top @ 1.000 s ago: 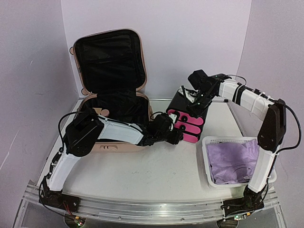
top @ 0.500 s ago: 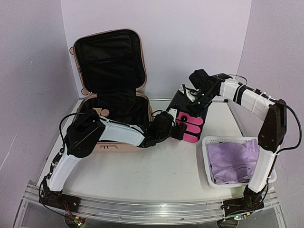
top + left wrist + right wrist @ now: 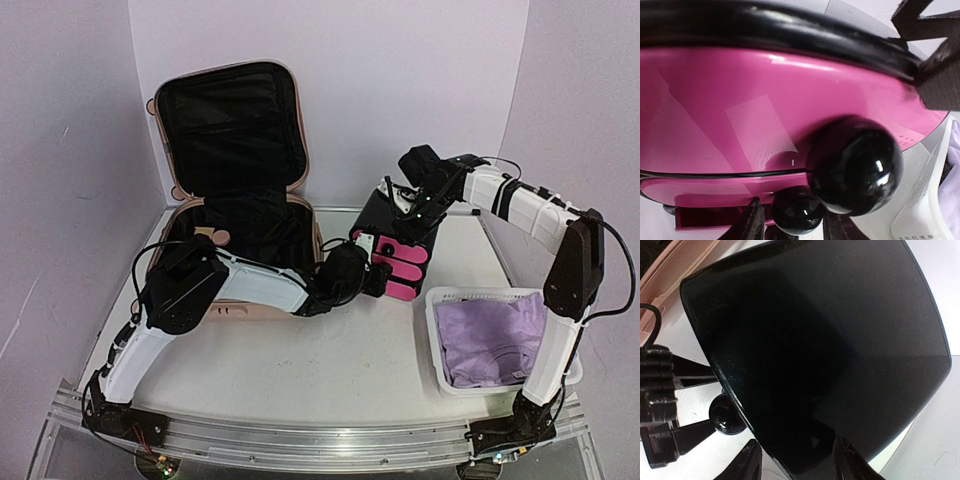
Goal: Open, take out, and arrange the luggage
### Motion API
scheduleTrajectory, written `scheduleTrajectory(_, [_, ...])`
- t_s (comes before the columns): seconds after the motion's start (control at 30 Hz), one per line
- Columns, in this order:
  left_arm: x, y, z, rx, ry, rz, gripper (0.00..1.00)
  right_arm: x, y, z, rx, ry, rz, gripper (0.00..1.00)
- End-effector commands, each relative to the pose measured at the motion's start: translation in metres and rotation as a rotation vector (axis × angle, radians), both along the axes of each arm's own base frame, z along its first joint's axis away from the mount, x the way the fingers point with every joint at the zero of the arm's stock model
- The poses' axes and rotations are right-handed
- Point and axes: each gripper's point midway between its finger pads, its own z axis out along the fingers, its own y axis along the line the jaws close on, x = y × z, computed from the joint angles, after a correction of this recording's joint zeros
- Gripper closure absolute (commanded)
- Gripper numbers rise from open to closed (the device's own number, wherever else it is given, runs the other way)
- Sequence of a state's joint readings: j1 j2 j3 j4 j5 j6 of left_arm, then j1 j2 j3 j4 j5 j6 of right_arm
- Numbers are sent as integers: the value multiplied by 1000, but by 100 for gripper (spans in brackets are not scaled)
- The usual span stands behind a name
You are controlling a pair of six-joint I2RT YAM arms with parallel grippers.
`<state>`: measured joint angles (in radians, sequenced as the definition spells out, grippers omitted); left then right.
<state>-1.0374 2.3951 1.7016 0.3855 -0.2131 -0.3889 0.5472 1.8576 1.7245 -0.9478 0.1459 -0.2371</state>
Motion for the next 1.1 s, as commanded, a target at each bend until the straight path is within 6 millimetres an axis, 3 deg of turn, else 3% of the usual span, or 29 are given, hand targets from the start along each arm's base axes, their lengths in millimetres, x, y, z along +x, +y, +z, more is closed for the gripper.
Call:
scheduleTrajectory(0.0, [15,-5,38,-75,-72,32,63,-25,7,-16,40,119,24,51])
scheduleTrajectory(0.23, [2,-2,56,-78,-83,-18,85,-26,6,-18,37,125,6,53])
scheduleTrajectory(0.53, [-48,32,64,13,-101,-60,87,-26,6,-24,41,140,-18,53])
scheduleTrajectory(0.73, [-75,46,52,30,-49,-103,85,-27,4,-26,28,142,-18,53])
scheduleTrajectory(0.93, [-83,45,48,23,-23,-139,82,-27,5,-24,40,142,-20,53])
scheduleTrajectory(1.03, [-86,45,56,18,-36,-155,71,-27,6,-21,52,139,-20,53])
scheduleTrajectory(1.07, [-89,46,59,13,-38,-167,58,-27,7,-21,53,138,-20,53])
